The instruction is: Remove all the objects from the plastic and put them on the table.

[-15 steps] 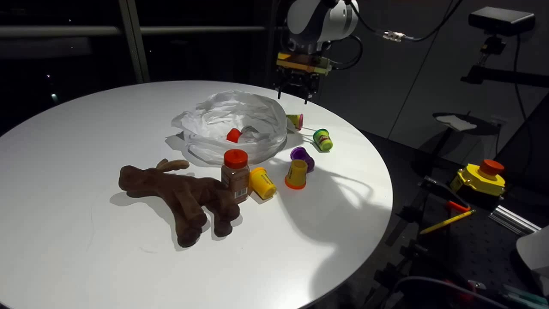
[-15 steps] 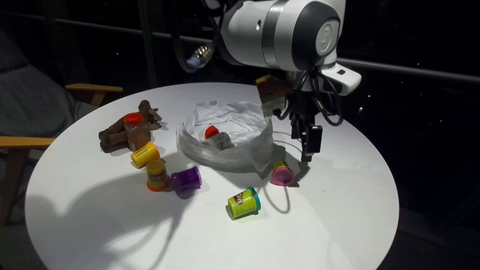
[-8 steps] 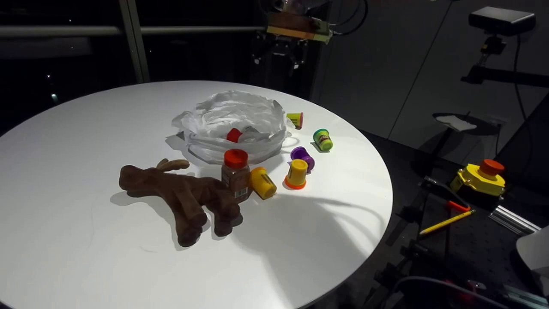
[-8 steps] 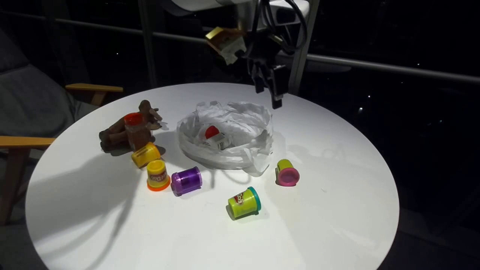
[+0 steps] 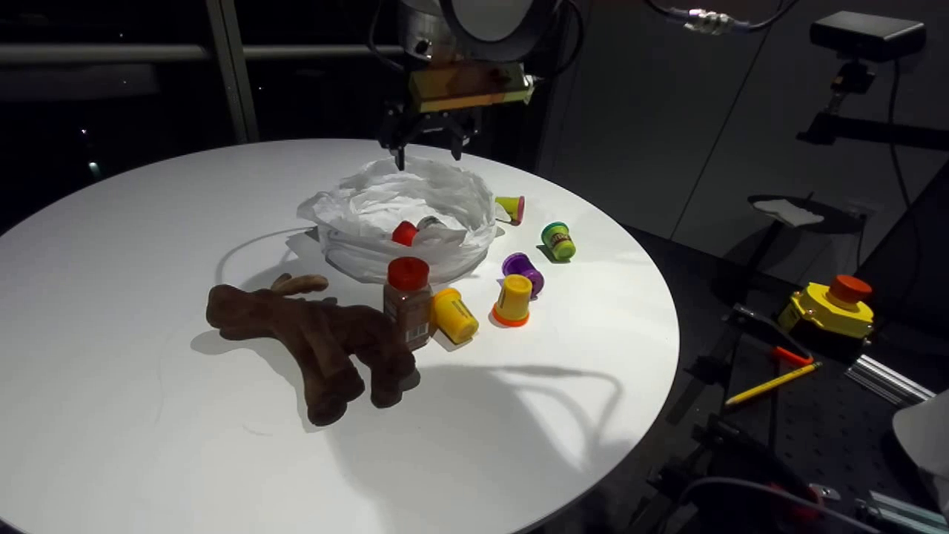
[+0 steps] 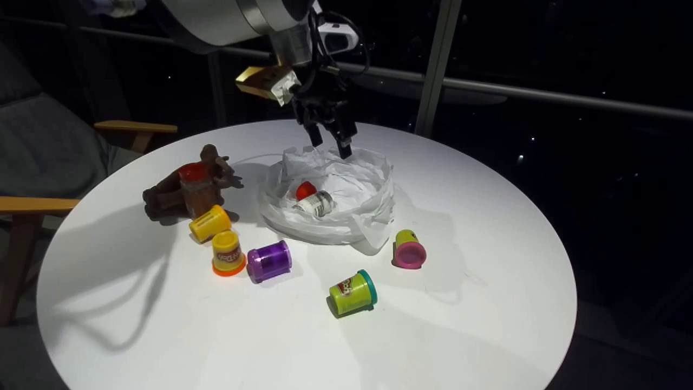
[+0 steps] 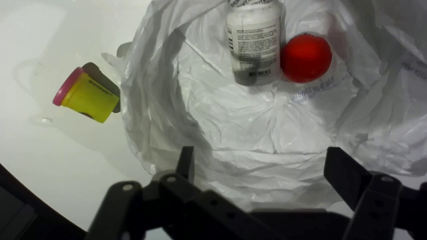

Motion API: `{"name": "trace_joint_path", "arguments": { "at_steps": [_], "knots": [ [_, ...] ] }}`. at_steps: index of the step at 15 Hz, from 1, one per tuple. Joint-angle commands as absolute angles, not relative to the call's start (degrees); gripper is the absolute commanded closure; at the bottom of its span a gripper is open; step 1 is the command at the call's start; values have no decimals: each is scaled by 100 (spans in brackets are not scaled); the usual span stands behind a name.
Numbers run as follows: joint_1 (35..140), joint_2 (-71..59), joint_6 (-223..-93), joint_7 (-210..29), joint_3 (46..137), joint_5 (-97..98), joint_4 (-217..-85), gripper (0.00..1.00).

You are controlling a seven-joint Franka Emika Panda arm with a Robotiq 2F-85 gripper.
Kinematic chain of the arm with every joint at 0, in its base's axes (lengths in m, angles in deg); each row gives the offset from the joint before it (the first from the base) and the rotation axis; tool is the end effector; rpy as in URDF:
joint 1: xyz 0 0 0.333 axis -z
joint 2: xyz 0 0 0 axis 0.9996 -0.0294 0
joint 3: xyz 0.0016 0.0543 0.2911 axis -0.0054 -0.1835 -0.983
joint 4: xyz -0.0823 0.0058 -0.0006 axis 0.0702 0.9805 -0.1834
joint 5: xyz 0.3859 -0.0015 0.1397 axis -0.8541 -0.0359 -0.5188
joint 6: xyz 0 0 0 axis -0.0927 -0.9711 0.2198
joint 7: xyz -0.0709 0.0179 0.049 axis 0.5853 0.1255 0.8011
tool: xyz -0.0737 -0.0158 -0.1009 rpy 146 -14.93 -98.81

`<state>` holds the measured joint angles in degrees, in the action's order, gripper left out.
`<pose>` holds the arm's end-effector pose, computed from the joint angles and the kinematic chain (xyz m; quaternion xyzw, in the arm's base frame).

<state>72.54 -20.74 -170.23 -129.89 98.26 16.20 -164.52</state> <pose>0.6638 0.0665 0.2003 0.9679 -0.1860 0.1375 0.0978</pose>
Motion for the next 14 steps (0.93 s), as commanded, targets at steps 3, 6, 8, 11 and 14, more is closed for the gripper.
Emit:
{"name": "trace_joint_path", "arguments": {
  "at_steps": [3, 6, 8, 11, 14],
  "knots": [
    [7495, -2924, -16955, -12418, 9745, 1466, -15842, 0],
    [7588, -3122, -16950, -12117, 9709, 1357, -15751, 0],
    [7612, -3219, -16962, -11926, 9716, 1293, -15716, 0],
    [7634, -3228, -17000, -11670, 9719, 1173, -15761, 0],
    [7729, -3098, -17095, -11301, 9630, 992, -15936, 0]
  ]
}}
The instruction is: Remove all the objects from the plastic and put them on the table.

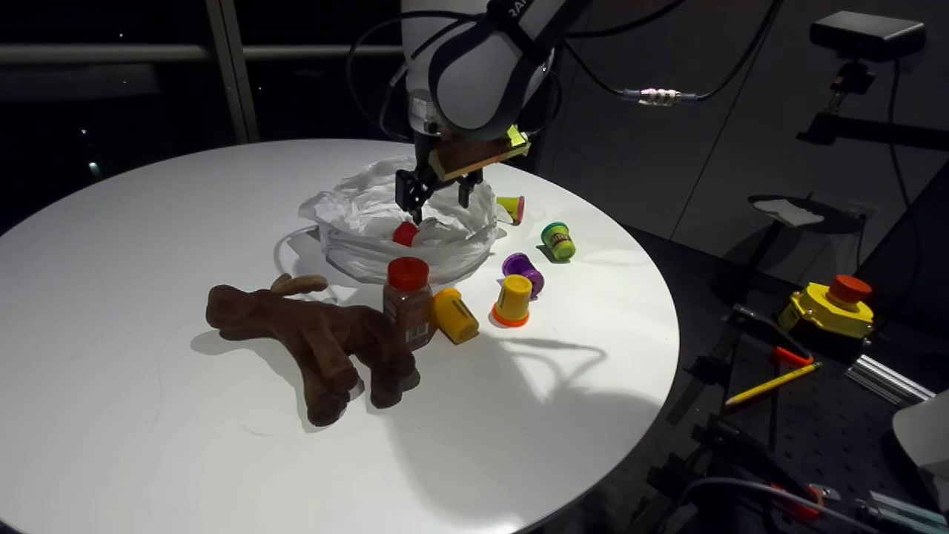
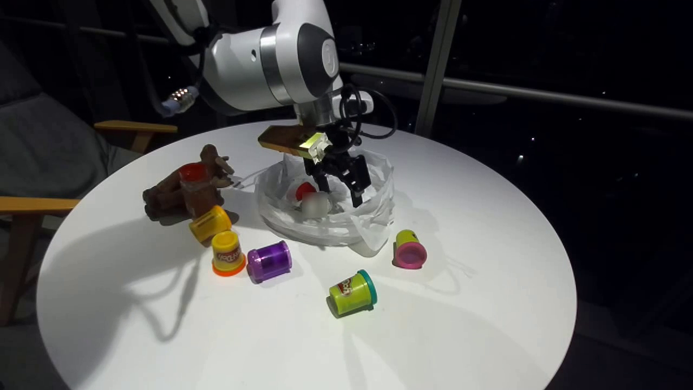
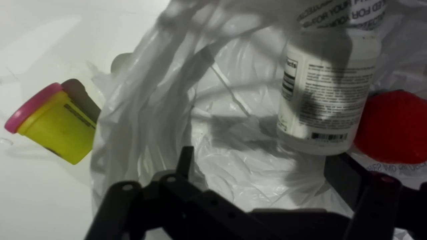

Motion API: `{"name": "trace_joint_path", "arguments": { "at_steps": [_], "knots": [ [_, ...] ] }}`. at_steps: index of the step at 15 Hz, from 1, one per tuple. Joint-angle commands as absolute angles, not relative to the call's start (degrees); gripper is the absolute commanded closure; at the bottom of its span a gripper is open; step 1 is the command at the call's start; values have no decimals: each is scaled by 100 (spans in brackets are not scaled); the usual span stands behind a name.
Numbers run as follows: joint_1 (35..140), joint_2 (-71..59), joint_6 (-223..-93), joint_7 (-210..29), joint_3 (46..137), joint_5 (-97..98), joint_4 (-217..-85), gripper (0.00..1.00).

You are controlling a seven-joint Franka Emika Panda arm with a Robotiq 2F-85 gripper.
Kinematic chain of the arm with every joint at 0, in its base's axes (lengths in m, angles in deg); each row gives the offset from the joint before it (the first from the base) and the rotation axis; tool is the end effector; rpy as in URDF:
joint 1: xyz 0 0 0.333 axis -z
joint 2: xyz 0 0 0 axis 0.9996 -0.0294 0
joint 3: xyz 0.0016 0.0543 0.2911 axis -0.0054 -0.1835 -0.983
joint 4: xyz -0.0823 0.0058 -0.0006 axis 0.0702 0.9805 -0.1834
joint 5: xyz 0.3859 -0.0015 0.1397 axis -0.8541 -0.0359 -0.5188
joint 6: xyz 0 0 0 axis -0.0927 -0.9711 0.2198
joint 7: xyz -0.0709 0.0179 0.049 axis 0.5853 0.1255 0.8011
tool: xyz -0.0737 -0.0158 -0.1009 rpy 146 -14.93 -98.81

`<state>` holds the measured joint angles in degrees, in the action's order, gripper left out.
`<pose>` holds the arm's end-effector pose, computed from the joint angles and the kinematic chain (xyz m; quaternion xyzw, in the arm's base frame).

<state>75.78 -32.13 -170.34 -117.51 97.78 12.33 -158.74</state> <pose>0.6686 0.0337 0.1117 0.9831 -0.1199 0.0756 0.1157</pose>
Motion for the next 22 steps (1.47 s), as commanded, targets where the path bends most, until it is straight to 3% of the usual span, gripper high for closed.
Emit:
{"name": "trace_joint_path", "arguments": {
  "at_steps": [1, 22],
  "knots": [
    [7741, -3077, -17134, -11223, 9631, 927, -15979, 0],
    [8096, -1849, -18445, -10016, 9077, 232, -17804, 0]
  ]
}}
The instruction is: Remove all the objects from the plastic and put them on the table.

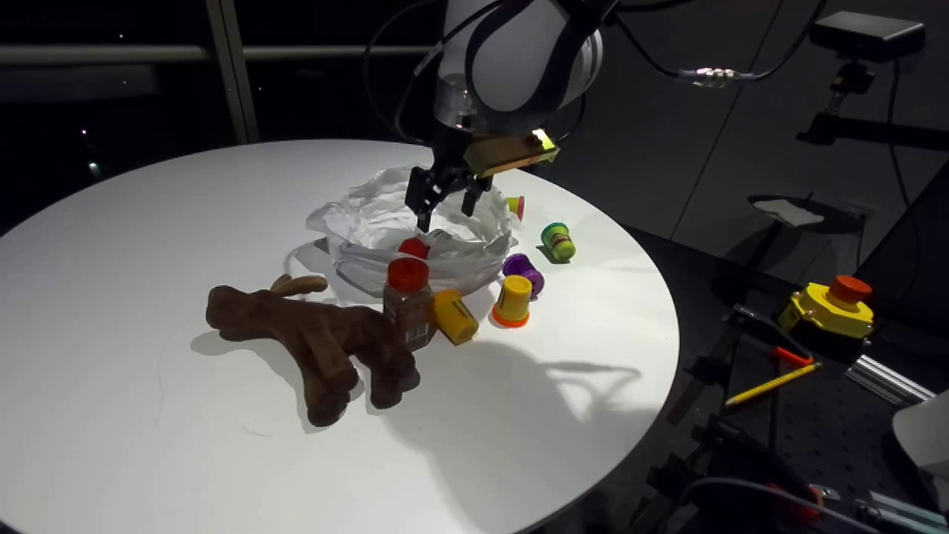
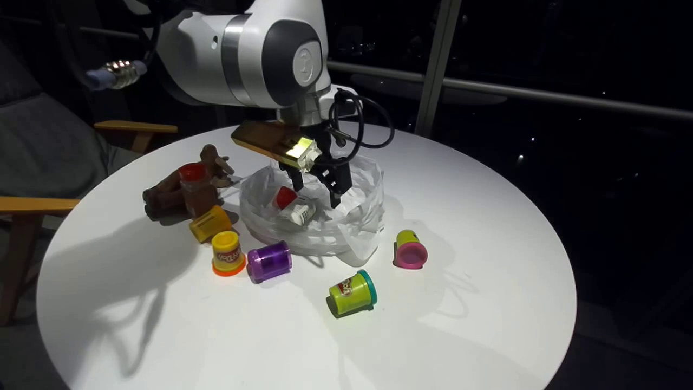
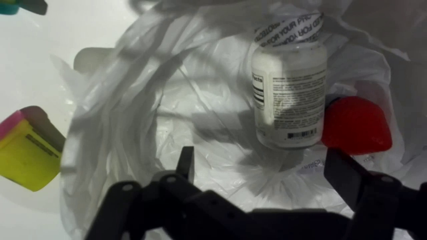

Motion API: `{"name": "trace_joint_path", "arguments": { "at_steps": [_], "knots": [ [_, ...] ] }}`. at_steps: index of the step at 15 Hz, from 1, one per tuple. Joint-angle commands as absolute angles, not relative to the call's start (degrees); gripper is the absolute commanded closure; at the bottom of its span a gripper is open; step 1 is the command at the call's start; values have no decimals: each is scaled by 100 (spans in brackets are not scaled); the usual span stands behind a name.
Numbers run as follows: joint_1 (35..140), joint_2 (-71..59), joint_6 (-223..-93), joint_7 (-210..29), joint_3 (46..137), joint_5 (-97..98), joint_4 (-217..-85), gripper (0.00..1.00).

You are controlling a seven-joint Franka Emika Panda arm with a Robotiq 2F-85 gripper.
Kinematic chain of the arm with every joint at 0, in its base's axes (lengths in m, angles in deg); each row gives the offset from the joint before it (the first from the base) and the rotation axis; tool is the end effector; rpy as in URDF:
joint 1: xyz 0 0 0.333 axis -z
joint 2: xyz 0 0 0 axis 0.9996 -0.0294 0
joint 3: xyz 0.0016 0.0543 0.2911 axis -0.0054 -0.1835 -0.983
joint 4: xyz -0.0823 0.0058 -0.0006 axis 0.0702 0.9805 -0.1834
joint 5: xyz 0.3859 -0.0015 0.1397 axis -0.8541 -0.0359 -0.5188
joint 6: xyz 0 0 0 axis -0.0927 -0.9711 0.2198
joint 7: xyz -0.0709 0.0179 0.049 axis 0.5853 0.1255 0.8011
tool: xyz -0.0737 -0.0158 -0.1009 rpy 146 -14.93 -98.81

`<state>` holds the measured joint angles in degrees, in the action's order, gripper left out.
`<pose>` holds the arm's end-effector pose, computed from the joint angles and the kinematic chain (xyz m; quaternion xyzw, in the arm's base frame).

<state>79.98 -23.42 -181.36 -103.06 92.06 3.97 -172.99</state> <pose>0.6217 0.0456 0.1250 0.9937 -0.0548 0.0929 0.0299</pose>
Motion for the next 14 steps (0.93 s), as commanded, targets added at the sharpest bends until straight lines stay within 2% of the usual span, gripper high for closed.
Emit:
{"name": "trace_joint_path", "arguments": {
  "at_steps": [1, 7, 14],
  "knots": [
    [8093, -1760, -18520, -9982, 9070, 233, -17894, 0],
    [8240, -1561, -18435, -9539, 8933, 212, -18247, 0],
    [8252, -2009, -18140, -9424, 8869, 209, -17891, 0]
  ]
}}
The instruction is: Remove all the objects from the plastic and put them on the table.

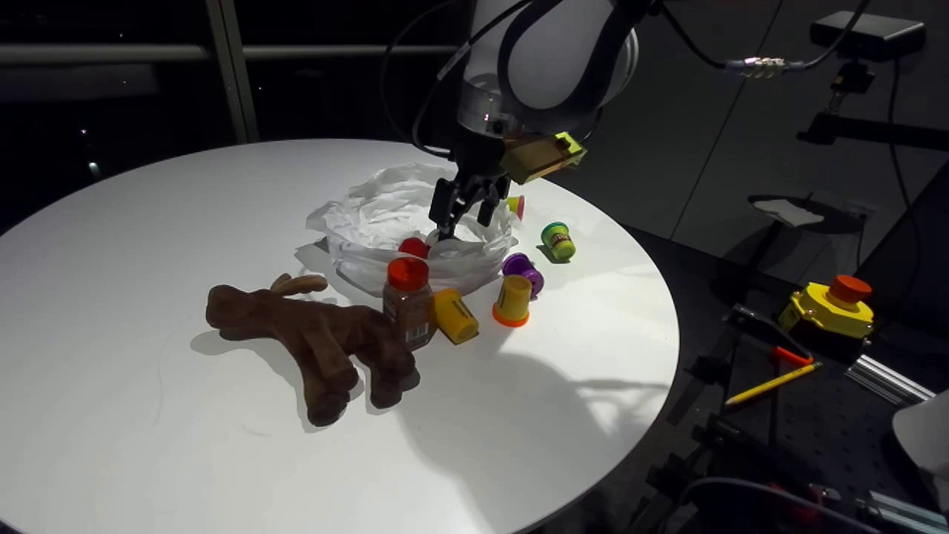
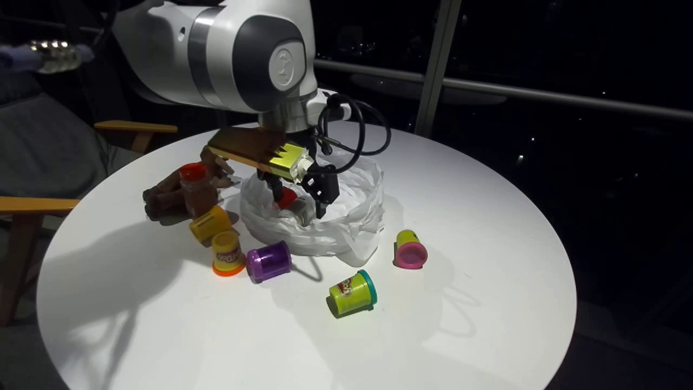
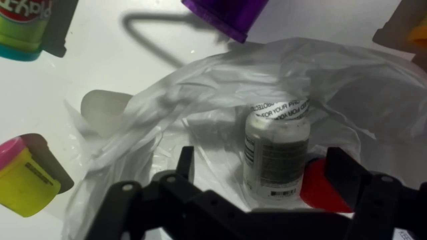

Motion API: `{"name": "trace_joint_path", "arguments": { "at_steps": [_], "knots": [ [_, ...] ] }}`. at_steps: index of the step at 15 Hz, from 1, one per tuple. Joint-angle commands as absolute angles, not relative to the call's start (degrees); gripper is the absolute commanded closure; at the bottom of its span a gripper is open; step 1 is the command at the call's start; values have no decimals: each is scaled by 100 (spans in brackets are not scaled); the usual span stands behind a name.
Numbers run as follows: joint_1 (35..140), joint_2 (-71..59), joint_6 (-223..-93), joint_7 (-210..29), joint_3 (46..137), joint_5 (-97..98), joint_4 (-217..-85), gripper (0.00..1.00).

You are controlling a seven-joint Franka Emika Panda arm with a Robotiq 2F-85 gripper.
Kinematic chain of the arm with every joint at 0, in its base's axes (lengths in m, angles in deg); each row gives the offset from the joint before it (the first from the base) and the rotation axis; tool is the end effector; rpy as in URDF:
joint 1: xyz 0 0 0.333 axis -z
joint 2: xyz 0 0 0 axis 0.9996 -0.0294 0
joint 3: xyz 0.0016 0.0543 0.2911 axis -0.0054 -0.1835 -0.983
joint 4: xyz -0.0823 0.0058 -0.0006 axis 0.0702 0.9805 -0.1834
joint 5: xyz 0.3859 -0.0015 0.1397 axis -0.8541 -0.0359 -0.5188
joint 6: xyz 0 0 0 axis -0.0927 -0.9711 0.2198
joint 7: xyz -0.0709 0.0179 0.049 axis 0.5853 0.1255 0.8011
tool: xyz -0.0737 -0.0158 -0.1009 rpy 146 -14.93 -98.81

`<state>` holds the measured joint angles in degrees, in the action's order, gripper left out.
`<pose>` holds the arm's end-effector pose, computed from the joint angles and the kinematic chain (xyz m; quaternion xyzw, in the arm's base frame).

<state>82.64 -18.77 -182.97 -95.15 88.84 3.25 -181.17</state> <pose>0.5814 0.0487 0.1222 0.9972 0.0073 0.0717 0.0172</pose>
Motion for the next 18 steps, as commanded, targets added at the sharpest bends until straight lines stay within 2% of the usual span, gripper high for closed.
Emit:
{"name": "trace_joint_path", "arguments": {
  "at_steps": [1, 4, 5, 6, 7, 10, 12, 13, 18],
  "knots": [
    [8210, -2047, -18140, -9482, 8918, 237, -17854, 0],
    [8182, -2173, -18032, -9526, 8979, 260, -17670, 0],
    [8171, -2233, -17974, -9543, 9007, 276, -17583, 25],
    [8167, -2277, -17945, -9559, 9024, 278, -17518, 26],
    [8167, -2316, -17886, -9553, 9040, 292, -17439, 33],
    [8220, -2397, -17715, -9494, 8999, 258, -17251, 62],
    [8265, -2396, -17644, -9434, 8958, 239, -17210, 77],
    [8275, -2398, -17600, -9428, 8955, 236, -17183, 80],
    [8380, -2252, -17337, -9534, 8917, 40, -17145, 79]
  ]
}}
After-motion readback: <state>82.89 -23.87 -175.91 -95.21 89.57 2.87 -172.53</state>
